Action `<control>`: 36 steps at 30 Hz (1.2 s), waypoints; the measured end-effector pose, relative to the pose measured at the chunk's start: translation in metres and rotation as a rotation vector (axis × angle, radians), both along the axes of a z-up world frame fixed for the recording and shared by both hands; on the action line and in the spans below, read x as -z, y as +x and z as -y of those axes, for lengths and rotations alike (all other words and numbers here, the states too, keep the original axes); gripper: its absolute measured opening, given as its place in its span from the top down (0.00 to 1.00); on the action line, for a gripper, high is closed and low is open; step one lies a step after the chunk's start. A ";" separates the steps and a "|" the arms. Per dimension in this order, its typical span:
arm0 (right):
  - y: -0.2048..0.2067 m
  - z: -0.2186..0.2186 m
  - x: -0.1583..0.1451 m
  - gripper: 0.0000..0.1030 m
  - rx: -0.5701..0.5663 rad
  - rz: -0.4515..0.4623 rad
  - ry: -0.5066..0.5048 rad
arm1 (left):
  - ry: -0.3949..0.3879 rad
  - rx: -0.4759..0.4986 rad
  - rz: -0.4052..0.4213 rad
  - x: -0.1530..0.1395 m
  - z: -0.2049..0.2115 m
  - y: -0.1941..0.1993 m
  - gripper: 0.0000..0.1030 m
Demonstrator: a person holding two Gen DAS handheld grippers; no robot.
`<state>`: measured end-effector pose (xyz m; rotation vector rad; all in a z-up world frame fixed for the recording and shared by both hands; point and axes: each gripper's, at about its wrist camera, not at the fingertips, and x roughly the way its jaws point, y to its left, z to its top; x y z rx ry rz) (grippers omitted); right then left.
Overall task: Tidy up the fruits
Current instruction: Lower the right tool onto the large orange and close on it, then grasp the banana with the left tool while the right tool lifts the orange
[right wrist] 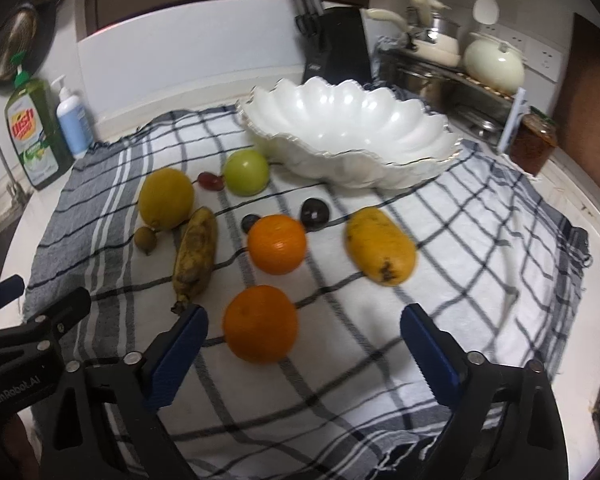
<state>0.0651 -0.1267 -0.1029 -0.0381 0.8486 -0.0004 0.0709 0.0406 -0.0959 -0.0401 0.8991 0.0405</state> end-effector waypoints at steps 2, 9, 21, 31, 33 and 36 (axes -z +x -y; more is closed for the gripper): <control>0.003 -0.005 0.005 0.13 -0.013 -0.011 0.004 | -0.004 -0.007 -0.007 0.004 -0.004 0.002 0.00; 0.012 -0.013 0.019 0.28 -0.032 -0.037 0.000 | -0.015 -0.019 -0.024 0.012 -0.009 0.008 0.00; 0.015 -0.019 0.029 0.55 -0.072 -0.056 0.024 | -0.016 -0.023 -0.033 0.017 -0.009 0.012 0.00; 0.008 0.001 0.013 0.55 -0.028 -0.001 0.027 | -0.027 0.037 -0.022 0.013 0.012 0.017 0.01; 0.007 0.008 0.010 0.55 -0.013 0.007 0.030 | -0.034 0.056 -0.022 0.012 0.020 0.019 0.01; 0.007 0.021 0.005 0.55 0.015 0.013 0.033 | -0.044 0.076 -0.026 0.011 0.033 0.025 0.01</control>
